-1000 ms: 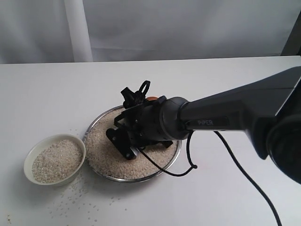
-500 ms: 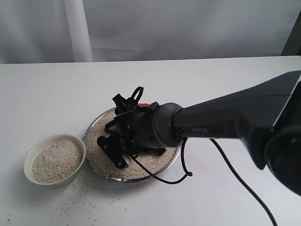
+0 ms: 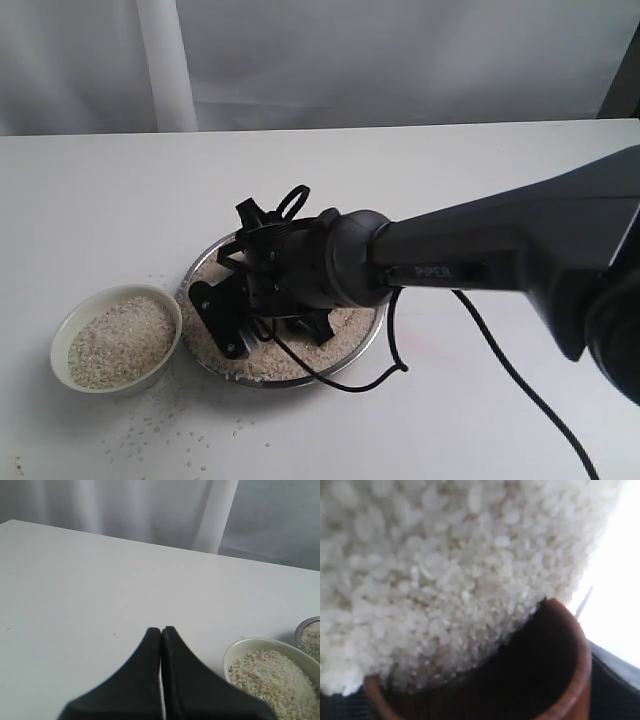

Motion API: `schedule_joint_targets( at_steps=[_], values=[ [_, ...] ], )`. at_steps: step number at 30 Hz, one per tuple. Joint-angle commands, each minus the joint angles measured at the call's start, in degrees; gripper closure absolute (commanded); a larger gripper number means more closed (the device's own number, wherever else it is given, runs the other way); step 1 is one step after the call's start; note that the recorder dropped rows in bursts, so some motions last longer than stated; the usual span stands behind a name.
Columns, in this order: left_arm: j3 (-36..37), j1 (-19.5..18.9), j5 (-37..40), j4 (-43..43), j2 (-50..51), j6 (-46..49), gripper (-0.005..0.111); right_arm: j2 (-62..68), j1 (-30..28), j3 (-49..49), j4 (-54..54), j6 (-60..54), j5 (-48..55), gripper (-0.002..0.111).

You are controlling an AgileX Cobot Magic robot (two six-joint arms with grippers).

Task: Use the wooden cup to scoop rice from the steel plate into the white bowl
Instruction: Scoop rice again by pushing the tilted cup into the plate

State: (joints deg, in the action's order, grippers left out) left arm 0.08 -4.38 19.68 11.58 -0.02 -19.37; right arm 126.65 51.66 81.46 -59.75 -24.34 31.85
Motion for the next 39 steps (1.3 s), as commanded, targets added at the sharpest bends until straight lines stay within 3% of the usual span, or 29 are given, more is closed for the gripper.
schedule_joint_targets(
  at_steps=[1, 19, 39],
  values=[
    [-0.1, 0.4, -0.3, -0.3, 0.0, -0.1, 0.107, -1.1, 0.4, 0.0, 5.5, 0.3, -2.6, 0.108],
    [-0.1, 0.4, -0.3, -0.3, 0.0, -0.1, 0.107, -1.1, 0.2, 0.0, 14.9, 2.1, -6.8, 0.108],
    [-0.1, 0.4, -0.3, -0.3, 0.0, -0.1, 0.107, -1.1, -2.5, 0.0, 32.1, 2.0, -12.7, 0.108]
  ],
)
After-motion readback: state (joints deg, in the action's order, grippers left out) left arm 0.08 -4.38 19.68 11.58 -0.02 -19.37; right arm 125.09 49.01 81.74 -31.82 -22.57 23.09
